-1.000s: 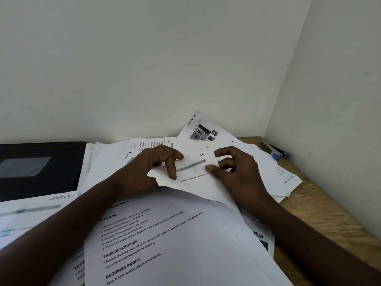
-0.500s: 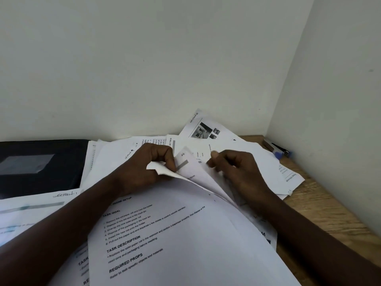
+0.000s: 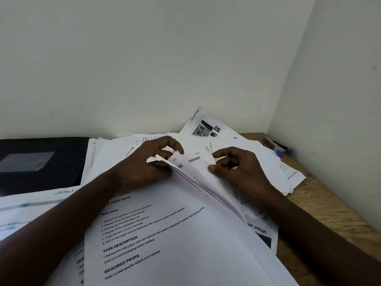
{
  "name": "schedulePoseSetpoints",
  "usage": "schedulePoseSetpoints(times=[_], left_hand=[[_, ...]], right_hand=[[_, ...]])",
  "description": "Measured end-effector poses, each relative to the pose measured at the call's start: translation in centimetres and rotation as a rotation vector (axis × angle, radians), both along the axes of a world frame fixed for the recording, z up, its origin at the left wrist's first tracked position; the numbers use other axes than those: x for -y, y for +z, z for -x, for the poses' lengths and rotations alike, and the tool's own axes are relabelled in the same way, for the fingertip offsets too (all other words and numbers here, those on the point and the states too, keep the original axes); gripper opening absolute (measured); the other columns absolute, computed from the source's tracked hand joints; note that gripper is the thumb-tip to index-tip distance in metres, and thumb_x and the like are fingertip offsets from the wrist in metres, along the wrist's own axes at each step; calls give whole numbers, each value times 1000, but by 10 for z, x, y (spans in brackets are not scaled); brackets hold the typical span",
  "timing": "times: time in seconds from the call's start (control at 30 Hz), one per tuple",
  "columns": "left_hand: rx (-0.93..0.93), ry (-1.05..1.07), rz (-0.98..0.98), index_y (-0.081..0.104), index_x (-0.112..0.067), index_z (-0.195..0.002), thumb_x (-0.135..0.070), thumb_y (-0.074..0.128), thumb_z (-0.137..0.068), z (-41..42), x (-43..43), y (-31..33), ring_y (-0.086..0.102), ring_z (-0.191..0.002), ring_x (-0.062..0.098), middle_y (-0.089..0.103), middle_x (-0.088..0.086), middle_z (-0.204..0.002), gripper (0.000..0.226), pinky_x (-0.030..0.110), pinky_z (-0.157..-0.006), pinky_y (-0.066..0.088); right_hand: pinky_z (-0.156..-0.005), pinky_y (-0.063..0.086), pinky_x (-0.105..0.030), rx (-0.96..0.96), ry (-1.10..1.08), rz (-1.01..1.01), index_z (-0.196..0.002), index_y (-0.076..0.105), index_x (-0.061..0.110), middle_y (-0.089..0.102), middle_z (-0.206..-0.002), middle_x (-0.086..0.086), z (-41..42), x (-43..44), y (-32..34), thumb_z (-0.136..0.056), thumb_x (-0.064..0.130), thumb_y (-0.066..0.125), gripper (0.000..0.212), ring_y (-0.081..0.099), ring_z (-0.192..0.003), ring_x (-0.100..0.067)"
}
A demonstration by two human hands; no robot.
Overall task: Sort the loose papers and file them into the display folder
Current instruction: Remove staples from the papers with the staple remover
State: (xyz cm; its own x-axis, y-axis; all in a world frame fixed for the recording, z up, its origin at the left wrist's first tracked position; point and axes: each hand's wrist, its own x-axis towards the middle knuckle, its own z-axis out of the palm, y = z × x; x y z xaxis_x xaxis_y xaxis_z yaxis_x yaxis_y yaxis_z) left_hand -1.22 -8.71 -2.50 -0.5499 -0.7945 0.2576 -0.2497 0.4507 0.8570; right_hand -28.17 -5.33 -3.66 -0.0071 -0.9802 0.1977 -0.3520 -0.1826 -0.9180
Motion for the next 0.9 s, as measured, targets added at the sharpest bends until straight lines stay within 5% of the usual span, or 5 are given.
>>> schedulePoseSetpoints(times=[0.23,0.3,0.4,0.6,0.9], left_hand=[[-102,161,-55,78,-13,-101,-11,83,-85,9,-3,-1,75,-91,17,80,2,-100,17,26,-77,59],[-91,218,-19,78,-16,-104,-15,82,-88,8,-2,-1,76,-93,18,80,0,-101,17,32,-81,60],[-22,285,48,77,-17,-99,-21,84,-87,5,2,-2,73,-85,20,79,-1,-95,15,41,-80,59],[93,291,111,70,-29,-116,-27,91,-79,5,1,4,72,-101,12,76,-11,-107,43,42,-94,57],[747,263,-168,58,-46,-126,-90,82,-25,-58,25,49,63,-100,-3,64,-17,-117,113,21,-87,49]], right_hand=[[-77,48,-25,-189,-214,162,-99,74,34,73,-93,17,-7,-3,-6,-96,33,68,6,64,-87,0],[-83,50,-30,-54,-127,152,-98,77,30,74,-99,14,-10,-7,4,-99,54,58,30,66,-93,-4],[-63,48,-26,143,173,-27,-84,77,24,74,-77,6,-13,-13,17,-93,61,53,46,64,-64,-9],[-76,56,-42,-49,168,-46,-85,76,13,79,-86,-4,-9,-6,-2,-95,20,73,13,74,-78,-21],[-81,57,-55,-123,104,-38,-92,72,14,76,-83,-8,-12,4,-9,-79,45,63,35,71,-76,-29]])
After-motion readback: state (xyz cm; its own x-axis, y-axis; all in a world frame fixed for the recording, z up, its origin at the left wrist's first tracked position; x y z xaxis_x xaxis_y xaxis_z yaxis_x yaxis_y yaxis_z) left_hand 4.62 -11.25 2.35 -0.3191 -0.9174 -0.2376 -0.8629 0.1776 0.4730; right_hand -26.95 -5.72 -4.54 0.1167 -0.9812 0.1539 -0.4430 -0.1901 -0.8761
